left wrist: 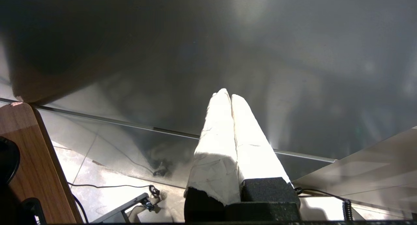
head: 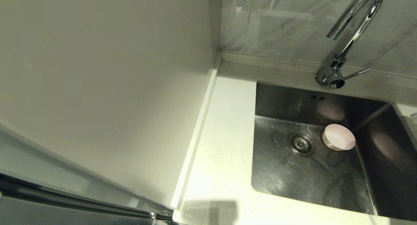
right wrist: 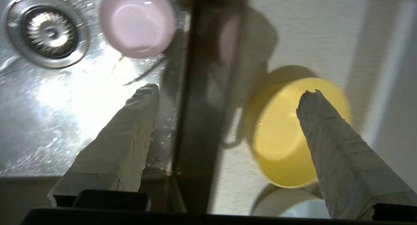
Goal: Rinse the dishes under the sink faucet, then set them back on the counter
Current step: Put a bowl into the sink
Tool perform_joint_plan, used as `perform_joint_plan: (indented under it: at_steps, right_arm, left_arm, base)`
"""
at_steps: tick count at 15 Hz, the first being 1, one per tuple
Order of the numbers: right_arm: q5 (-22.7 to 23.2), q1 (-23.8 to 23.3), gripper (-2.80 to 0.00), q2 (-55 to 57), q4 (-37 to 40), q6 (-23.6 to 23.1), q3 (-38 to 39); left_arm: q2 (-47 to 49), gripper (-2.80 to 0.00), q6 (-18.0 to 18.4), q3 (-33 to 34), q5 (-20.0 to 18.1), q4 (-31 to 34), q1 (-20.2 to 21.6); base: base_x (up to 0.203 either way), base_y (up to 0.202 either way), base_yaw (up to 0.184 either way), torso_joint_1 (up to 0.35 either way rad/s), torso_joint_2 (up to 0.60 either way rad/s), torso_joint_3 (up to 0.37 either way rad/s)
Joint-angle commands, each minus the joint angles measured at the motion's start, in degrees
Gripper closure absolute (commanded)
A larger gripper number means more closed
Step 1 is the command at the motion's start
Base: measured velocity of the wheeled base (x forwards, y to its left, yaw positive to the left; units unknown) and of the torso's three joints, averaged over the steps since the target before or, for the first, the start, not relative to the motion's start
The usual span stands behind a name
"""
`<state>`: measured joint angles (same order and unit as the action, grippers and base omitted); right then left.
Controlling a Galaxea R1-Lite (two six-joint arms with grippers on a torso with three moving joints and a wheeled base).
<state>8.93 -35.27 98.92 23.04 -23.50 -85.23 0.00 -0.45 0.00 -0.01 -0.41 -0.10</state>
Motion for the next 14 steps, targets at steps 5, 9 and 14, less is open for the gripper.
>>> perform_joint_plan:
  at_steps: [5,9,14]
  right_arm:
    - [-3.87,-2.57,-2.80,2.50,9.34,0.63,-6.54]
    - [-6.98,-2.88,-2.80,6.14,19.49,3.37,-12.34]
    - [-7.26,-4.00,-2.80,11.48,19.50,3.47,-15.23]
  left_arm:
    - [0.00,0.00,0.01,0.18,0.01,-0.03,0.01]
    - [0.00,0.00,0.01,0.18,0.01,-0.03,0.01]
    - [0.00,0.00,0.01,0.18,0.01,-0.03,0.01]
  base:
    - [0.000,0.000,0.000,0.000,0.00,0.000]
    - [0.000,0.000,0.000,0.000,0.00,0.000]
    - [0.000,0.000,0.000,0.000,0.00,0.000]
